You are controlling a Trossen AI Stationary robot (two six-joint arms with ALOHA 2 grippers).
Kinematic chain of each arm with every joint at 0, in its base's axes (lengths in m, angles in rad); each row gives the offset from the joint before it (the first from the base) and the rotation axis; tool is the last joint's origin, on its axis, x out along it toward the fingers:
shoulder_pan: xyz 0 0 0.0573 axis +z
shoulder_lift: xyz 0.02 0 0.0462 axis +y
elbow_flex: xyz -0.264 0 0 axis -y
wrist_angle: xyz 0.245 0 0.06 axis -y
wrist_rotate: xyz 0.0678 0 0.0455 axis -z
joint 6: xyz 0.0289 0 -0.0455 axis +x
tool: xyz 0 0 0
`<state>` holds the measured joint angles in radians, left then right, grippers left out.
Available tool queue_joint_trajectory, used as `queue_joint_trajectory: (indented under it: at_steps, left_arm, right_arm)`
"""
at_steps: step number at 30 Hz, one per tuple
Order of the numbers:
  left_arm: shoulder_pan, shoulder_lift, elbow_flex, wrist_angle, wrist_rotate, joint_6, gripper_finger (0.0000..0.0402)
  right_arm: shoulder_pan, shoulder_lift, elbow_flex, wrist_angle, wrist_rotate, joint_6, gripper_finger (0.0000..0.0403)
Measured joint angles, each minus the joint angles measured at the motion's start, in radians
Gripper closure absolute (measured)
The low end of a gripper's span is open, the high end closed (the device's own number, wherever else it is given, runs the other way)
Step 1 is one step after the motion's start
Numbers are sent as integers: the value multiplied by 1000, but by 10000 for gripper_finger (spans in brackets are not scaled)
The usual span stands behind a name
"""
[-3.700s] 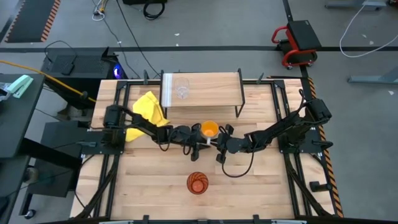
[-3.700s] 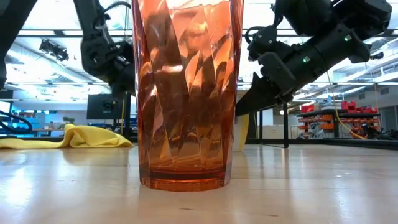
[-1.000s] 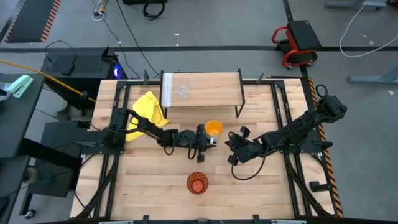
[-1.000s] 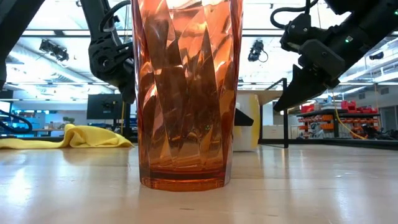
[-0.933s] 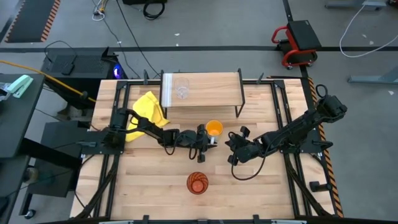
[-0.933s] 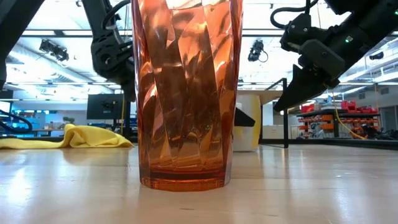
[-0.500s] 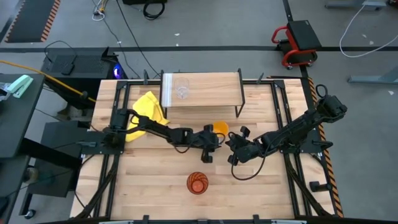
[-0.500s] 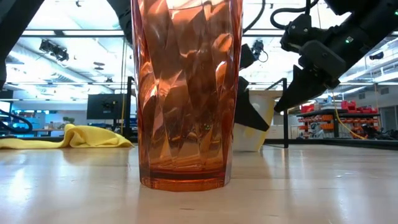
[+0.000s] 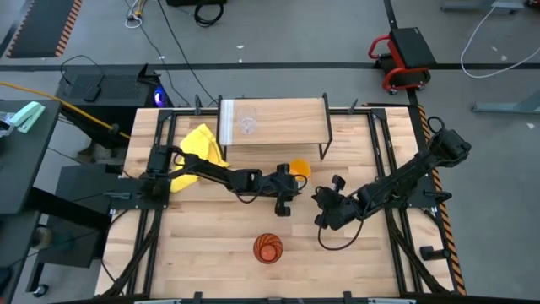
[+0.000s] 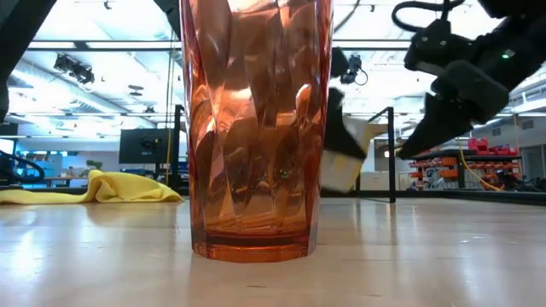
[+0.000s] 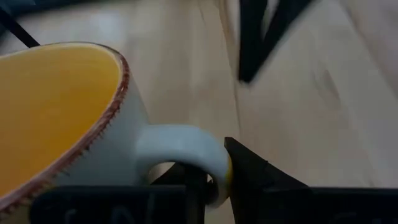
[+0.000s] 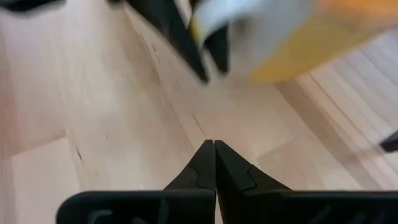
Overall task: Stack small to large cups/mugs on shelf
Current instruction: Put the yellow mug on the shelf
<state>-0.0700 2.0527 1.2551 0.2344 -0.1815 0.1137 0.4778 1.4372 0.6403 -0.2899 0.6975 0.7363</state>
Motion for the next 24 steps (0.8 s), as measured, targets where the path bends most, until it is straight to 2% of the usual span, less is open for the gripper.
queue_joint_trajectory:
  at_steps: [17,24]
  left_arm:
    - [8,-182,3,-55,0,35,357]
    - [26,-277,3,-109,62,65,357]
  right_arm:
    - [95,0,0,-64,35,118,400]
    - [124,0,0,-81,46,145,400]
